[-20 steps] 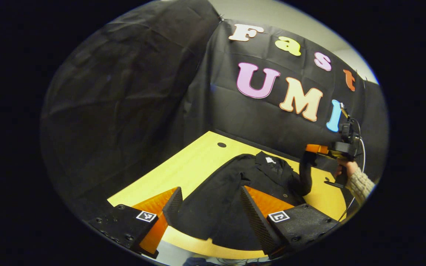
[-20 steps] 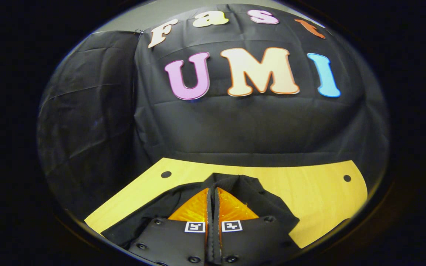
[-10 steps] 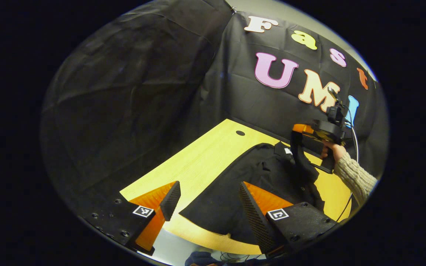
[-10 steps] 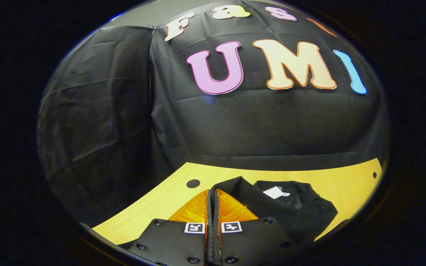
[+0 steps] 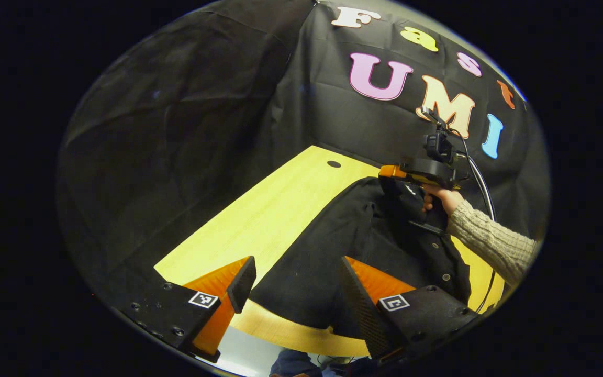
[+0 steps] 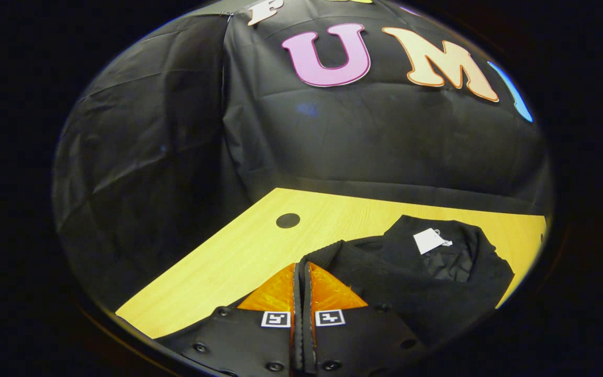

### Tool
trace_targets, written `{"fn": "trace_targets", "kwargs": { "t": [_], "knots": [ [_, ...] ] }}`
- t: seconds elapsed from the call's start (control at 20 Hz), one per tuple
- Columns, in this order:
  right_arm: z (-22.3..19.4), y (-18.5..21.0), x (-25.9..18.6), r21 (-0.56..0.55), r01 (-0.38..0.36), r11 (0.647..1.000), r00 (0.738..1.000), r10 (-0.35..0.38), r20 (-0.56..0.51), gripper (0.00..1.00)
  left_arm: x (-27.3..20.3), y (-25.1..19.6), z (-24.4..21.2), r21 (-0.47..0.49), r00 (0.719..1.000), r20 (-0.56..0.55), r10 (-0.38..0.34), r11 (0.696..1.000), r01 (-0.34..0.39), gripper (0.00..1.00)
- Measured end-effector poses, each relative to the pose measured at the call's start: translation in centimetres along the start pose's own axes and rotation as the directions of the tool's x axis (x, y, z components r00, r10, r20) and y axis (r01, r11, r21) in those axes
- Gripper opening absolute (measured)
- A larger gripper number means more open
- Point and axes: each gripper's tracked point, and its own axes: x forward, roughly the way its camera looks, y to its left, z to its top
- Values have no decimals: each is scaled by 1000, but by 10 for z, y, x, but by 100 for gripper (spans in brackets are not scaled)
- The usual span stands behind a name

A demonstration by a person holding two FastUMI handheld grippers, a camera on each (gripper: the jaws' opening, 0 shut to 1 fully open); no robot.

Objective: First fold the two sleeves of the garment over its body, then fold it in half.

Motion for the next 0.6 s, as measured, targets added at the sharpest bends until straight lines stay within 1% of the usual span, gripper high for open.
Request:
{"fn": "trace_targets", "kwargs": {
  "t": [0.15,0.2,0.25,0.3,0.35,0.4,0.5,0.6],
  "knots": [
    [-10,5,5,11,-20,1000,1000,20,-3,8,11,3,-10,8,1000,-30,2,1000,-2,96],
    [-11,5,4,15,-15,1000,1000,15,2,7,15,5,-12,13,999,-36,8,1000,-7,96],
    [-12,3,3,17,-12,1000,1000,12,2,15,18,5,-12,15,999,-36,8,1000,-7,95],
    [-14,5,1,22,-22,1000,1000,22,-4,17,20,3,-14,13,999,-41,5,1000,-4,96],
    [-17,7,1,27,-31,999,999,32,-19,25,23,1,-15,9,999,-45,-2,1000,2,96],
    [-22,9,1,30,-46,998,998,47,-35,50,25,-1,-19,7,999,-51,-7,1000,7,95],
    [-26,6,-2,25,-40,999,999,41,-36,100,28,-3,-28,10,997,-77,-13,1000,13,96],
    [-24,2,-6,26,-28,999,999,29,-21,98,28,-5,-37,22,995,-95,-17,1000,19,96]
  ]
}}
